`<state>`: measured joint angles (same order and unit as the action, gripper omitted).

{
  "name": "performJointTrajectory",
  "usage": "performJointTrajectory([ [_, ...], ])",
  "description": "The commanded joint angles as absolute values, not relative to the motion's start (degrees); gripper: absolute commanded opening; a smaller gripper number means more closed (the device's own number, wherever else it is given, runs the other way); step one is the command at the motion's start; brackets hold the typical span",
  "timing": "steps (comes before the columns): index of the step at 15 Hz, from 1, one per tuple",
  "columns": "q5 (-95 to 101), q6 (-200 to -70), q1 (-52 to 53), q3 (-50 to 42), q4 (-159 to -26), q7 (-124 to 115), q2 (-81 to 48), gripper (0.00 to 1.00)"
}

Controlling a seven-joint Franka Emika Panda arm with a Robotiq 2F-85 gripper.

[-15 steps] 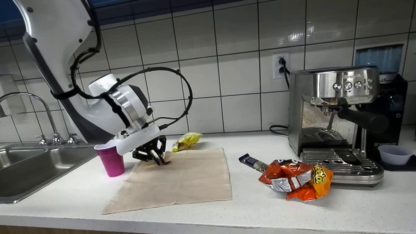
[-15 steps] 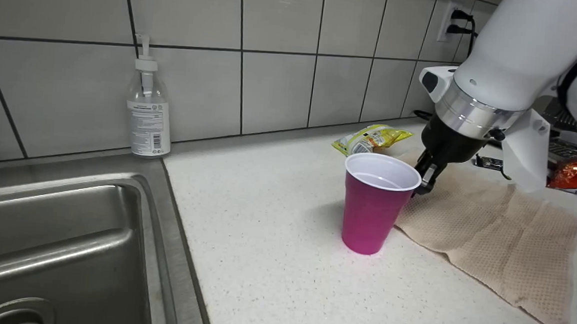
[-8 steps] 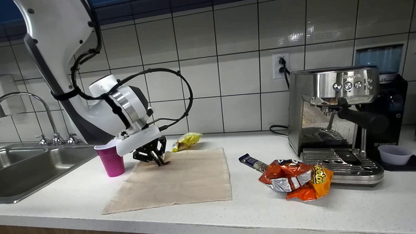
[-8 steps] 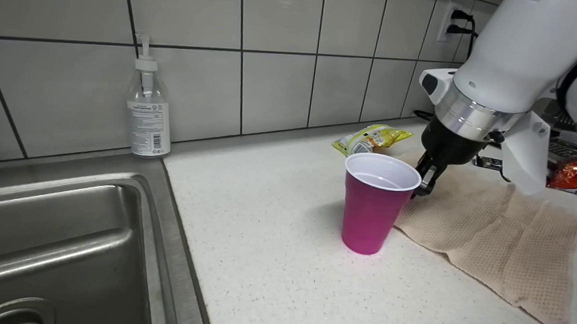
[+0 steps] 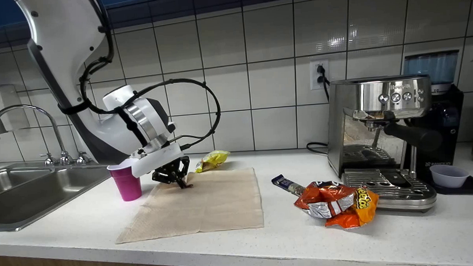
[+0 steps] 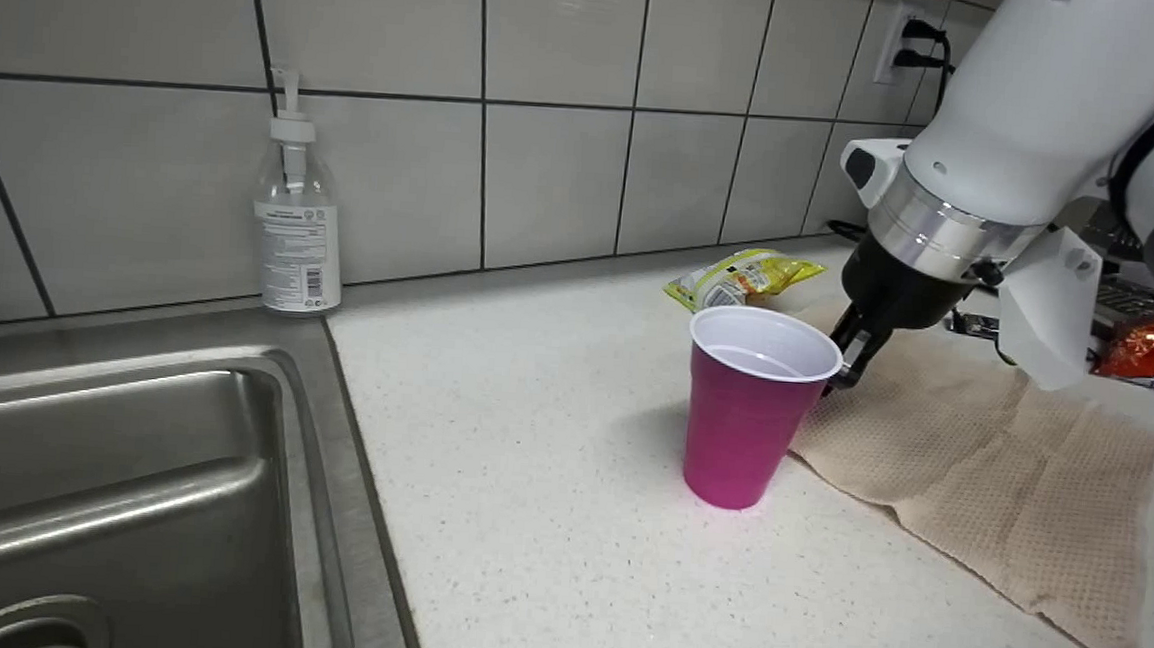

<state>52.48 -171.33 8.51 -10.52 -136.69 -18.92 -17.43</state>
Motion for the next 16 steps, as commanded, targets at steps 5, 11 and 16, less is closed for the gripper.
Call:
performJointTrajectory([
  [5, 40.08, -170.72, 5.50, -6.09, -137.78, -15.84, -15.86, 0.01],
  [11, 34.12, -169.80, 2.54, -2.75, -137.48, -10.43, -15.55, 0.01],
  [16, 26.24, -168.90, 0.20, -0.63, -137.80, -0.24, -14.69, 0.01],
])
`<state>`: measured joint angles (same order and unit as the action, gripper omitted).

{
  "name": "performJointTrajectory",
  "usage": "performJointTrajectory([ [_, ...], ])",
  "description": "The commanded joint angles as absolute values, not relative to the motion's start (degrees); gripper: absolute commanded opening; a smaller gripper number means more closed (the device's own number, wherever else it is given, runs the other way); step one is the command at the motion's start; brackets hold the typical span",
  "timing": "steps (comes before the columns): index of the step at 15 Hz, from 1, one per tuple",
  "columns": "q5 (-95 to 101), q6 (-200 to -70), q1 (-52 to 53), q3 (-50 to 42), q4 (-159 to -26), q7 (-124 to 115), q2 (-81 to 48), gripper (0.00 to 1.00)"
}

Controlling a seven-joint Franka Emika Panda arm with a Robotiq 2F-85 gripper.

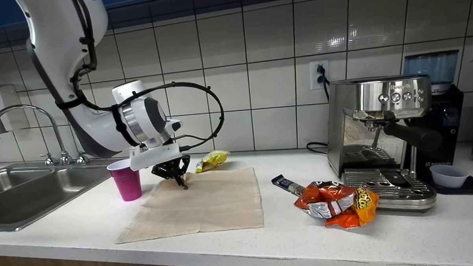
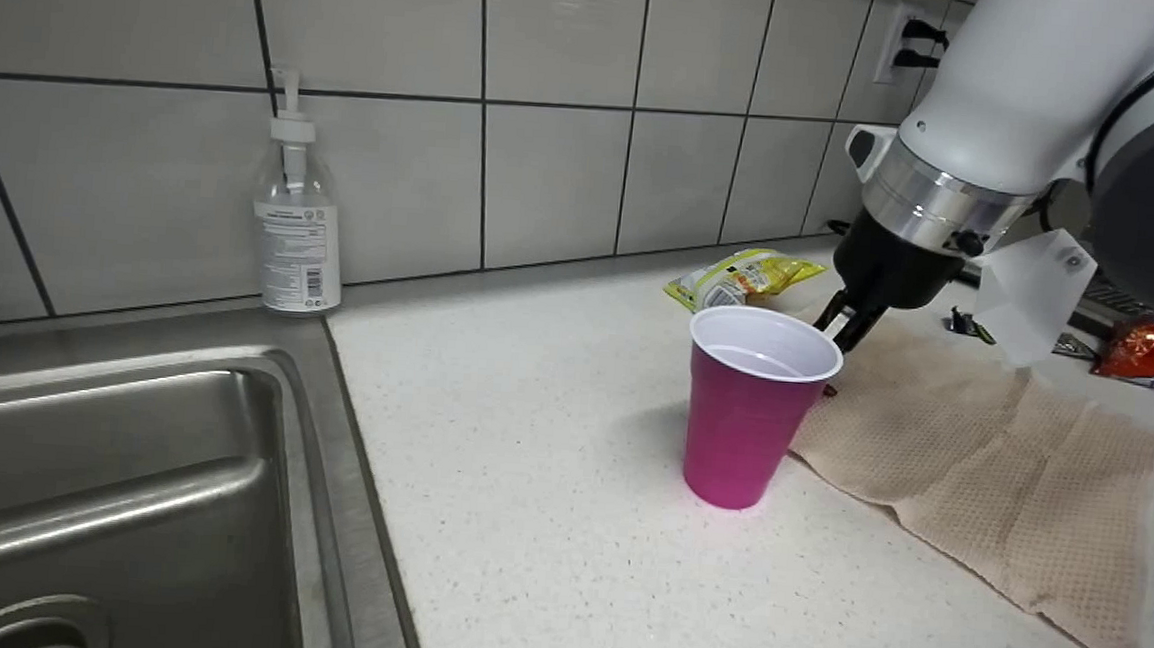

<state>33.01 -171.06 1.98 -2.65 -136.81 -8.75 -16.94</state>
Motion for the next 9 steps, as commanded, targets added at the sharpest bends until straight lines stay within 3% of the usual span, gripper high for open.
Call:
performJointTrajectory([
  [1, 23.58, -168.50, -0.57, 0.26, -137.95, 2.27, -14.47, 0.01],
  [9, 6.20, -161.50, -5.08, 5.66, -137.85, 17.62, -10.92, 0.01],
])
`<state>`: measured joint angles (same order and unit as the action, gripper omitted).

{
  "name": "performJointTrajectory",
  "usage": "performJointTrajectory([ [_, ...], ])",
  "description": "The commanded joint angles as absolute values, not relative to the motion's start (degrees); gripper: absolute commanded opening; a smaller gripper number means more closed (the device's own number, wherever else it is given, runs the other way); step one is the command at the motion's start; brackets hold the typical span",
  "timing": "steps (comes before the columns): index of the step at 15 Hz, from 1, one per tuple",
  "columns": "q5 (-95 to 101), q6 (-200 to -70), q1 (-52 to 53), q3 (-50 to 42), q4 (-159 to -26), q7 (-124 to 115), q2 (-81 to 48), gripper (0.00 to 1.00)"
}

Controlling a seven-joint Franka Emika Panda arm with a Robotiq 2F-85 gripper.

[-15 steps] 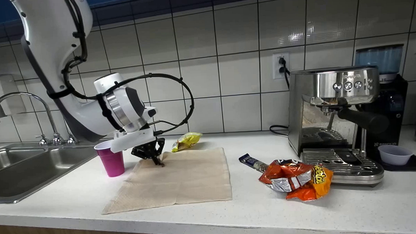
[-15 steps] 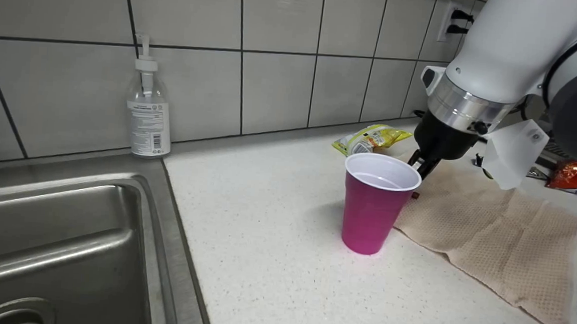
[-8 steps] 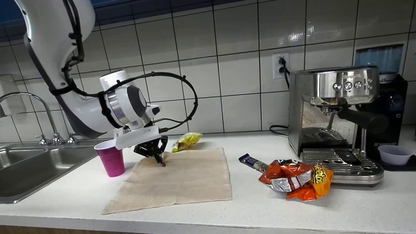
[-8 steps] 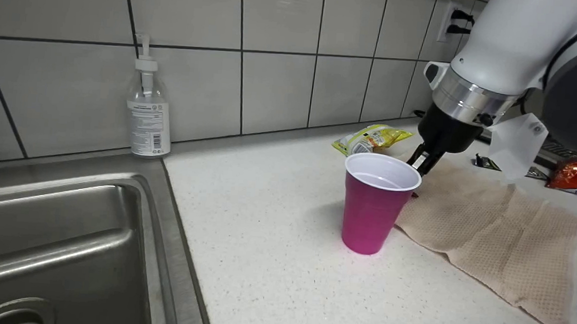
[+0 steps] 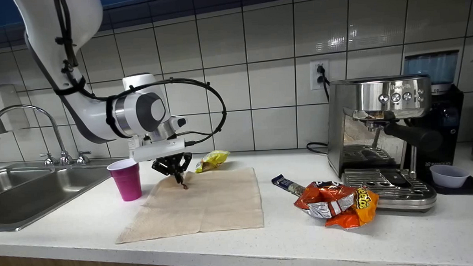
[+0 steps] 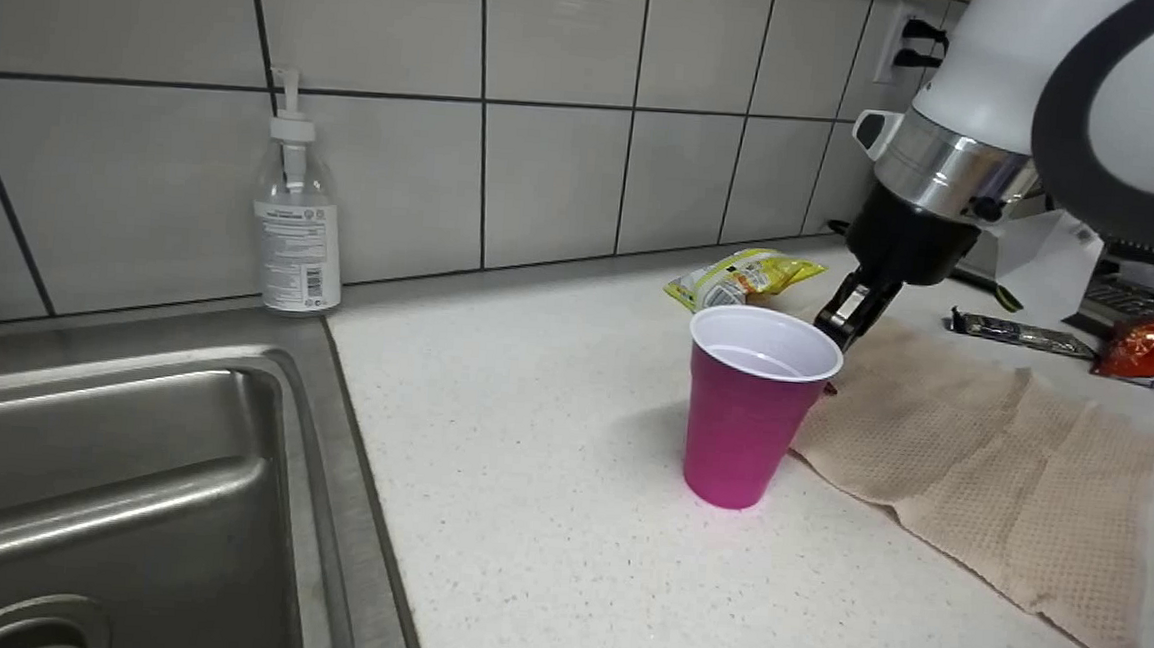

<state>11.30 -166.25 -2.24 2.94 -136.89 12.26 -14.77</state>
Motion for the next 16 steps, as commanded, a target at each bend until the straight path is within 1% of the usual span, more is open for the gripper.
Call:
performJointTrajectory([
  [1, 4.79, -160.35, -5.15, 5.59, -137.85, 18.42, -10.22, 0.01],
  [9, 2.15, -154.00, -4.14, 2.16, -139.01, 18.75, -4.57, 0.01],
  [16, 4.49, -152.34, -3.58, -0.35, -141.79, 15.88, -0.94, 0.01],
])
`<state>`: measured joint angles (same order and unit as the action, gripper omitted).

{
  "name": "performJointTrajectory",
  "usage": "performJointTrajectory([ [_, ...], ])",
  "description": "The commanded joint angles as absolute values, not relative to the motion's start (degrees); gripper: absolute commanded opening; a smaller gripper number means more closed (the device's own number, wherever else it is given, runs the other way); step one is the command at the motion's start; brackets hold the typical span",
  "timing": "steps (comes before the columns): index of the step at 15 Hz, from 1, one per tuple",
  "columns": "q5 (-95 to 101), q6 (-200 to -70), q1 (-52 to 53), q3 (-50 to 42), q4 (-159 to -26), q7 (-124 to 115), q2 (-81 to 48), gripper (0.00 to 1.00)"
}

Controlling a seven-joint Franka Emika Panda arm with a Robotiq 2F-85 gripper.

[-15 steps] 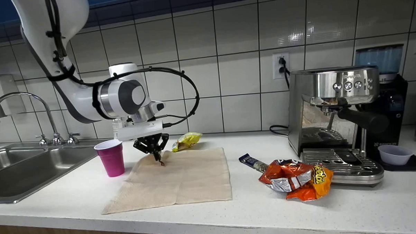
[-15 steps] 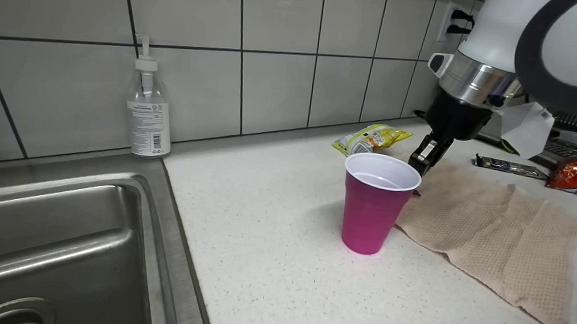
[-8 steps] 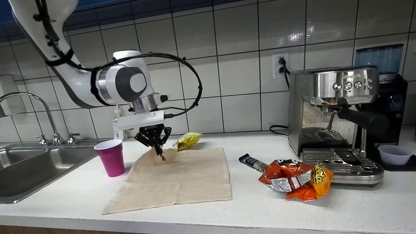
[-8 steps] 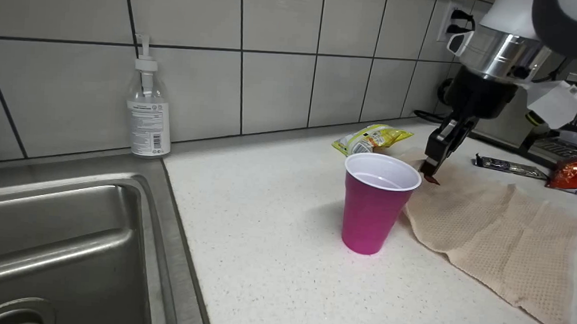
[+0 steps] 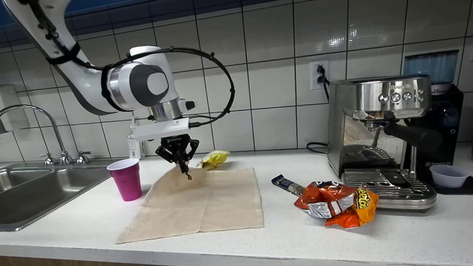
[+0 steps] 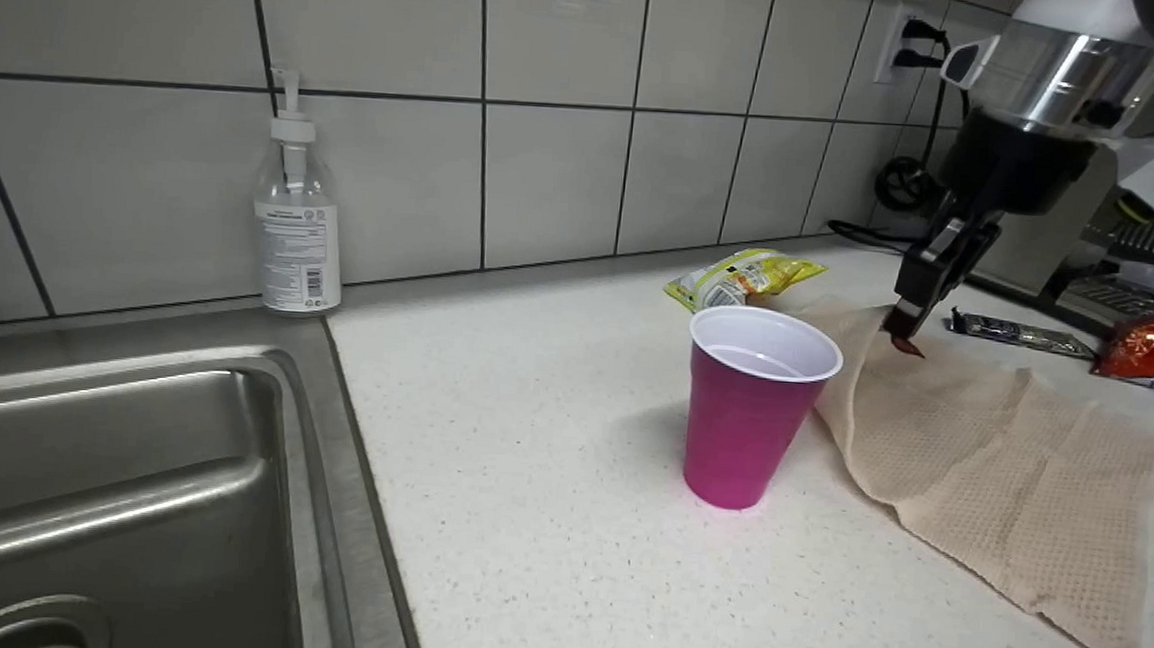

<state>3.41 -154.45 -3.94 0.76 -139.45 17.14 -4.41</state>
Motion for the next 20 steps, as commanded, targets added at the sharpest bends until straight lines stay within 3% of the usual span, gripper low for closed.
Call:
performJointTrajectory([
  [1, 4.86, -152.26, -3.59, -0.66, -142.22, 15.39, -0.75, 0.01],
  [20, 10.10, -154.24, -5.85, -7.11, -143.97, 18.19, 1.46, 0.01],
])
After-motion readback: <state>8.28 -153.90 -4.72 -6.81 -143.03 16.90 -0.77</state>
